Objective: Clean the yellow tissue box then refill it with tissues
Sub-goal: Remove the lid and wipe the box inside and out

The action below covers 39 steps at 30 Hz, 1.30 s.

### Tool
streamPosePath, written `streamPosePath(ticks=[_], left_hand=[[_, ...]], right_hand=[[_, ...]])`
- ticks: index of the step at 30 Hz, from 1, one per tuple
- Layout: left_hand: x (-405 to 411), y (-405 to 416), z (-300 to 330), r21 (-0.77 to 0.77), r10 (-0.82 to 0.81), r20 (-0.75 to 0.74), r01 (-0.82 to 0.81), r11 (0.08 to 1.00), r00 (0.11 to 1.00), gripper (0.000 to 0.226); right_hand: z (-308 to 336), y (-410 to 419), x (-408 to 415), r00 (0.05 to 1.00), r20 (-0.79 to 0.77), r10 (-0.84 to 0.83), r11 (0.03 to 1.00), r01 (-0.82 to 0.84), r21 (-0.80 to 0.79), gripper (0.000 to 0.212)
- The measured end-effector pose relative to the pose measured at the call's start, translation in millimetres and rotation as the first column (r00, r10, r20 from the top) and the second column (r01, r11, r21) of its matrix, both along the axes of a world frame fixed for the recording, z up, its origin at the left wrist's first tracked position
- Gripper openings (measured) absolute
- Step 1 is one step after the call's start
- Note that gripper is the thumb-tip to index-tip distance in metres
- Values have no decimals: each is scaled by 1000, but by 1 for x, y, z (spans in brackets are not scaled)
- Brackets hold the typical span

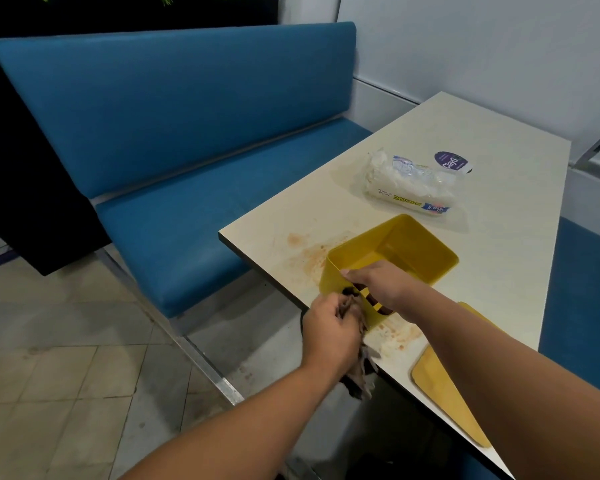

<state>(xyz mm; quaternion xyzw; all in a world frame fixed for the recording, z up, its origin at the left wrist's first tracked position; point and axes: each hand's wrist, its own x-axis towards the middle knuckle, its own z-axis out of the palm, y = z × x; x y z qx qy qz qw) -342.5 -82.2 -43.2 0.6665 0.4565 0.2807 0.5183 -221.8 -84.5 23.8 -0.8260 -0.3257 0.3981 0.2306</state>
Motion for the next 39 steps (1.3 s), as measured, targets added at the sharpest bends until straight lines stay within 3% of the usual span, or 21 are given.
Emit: streamPosePath(ticks=[4, 10, 14, 20, 24, 29, 35, 39], left_hand=[[6, 28, 2, -23, 133, 4, -133, 991, 991, 12], [-9, -18, -8, 148, -177, 87, 163, 975, 980, 20], [-8, 0, -19, 164, -129, 14, 125, 978, 992, 16], [-6, -15, -15, 203, -148, 97, 126, 971, 984, 16], [-8, -14, -27, 180, -171, 7, 167, 969, 985, 21], [-4, -12, -14, 261, -163, 111, 129, 957, 980, 14], [-6, -9, -46, 173, -163, -112, 181, 968, 980, 16], [-9, 2, -42, 218, -179, -208, 224, 950, 962, 24]], right_hand=[[-1, 0, 2, 1000, -7, 14, 1000, -14, -1, 47], [-2, 0, 3, 1000, 4, 28, 999, -28, 16, 44], [-6, 1, 4, 1000, 2, 18, 1000, -18, 8, 55], [-7, 1, 5, 999, 30, 26, 1000, -26, 15, 64], [-9, 1, 6, 999, 21, 26, 1000, -26, -14, 60], [-6, 3, 5, 999, 40, 25, 1000, -24, -13, 57], [-7, 2, 5, 999, 15, 31, 999, -31, -28, 56], [-6, 1, 5, 999, 8, 33, 999, -32, -29, 55]])
